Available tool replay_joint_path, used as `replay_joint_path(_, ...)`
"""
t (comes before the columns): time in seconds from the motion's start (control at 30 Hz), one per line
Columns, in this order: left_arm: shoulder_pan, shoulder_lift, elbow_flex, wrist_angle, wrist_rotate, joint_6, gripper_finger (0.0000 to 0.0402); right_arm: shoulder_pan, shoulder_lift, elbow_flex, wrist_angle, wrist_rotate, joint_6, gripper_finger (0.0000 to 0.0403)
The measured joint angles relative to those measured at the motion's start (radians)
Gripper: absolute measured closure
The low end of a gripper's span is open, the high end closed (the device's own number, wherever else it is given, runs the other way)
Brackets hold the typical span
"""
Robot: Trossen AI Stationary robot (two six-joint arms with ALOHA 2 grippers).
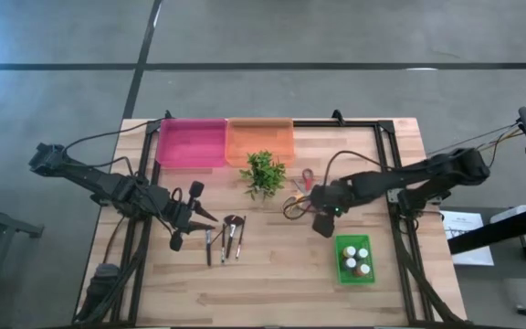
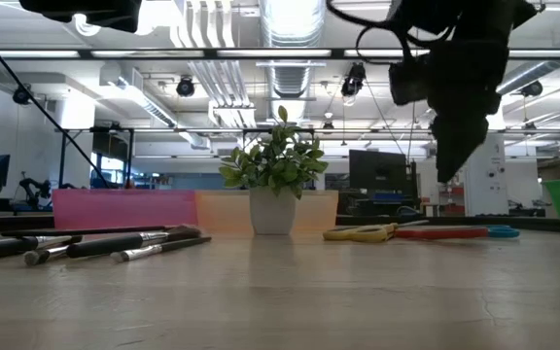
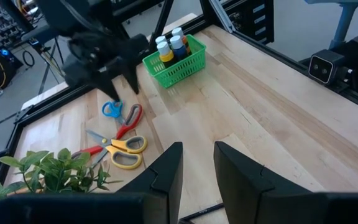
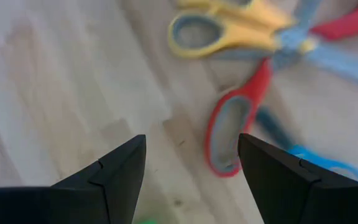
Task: Pick & Place Paint Supplies
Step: Put the yellow scissors into the pink bin
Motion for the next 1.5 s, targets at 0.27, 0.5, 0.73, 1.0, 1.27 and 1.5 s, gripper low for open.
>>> replay_joint_path(0.27, 0.0, 0.0, 0.0, 0.0, 0.0, 0.0, 0.0302, -0.009, 0.123, 0.075, -0.013, -0.046, -0.046, 0.015)
replay_joint_path(0.5, 0.0, 0.0, 0.0, 0.0, 0.0, 0.0, 0.0302, -0.044, 0.195, 0.147, -0.086, -0.045, -0.068, 0.015)
replay_joint_path(0.73, 0.0, 0.0, 0.0, 0.0, 0.0, -0.001, 0.0302, -0.049, 0.226, 0.146, -0.163, -0.067, -0.059, 0.015)
replay_joint_path(1.0, 0.0, 0.0, 0.0, 0.0, 0.0, -0.001, 0.0302, -0.049, 0.222, 0.127, -0.153, -0.069, -0.048, 0.015)
replay_joint_path(1.27, 0.0, 0.0, 0.0, 0.0, 0.0, -0.002, 0.0302, -0.049, 0.224, 0.127, -0.13, -0.069, -0.051, 0.015)
replay_joint_path(1.5, 0.0, 0.0, 0.0, 0.0, 0.0, -0.003, 0.0302, -0.049, 0.224, 0.127, -0.127, -0.072, -0.049, 0.015)
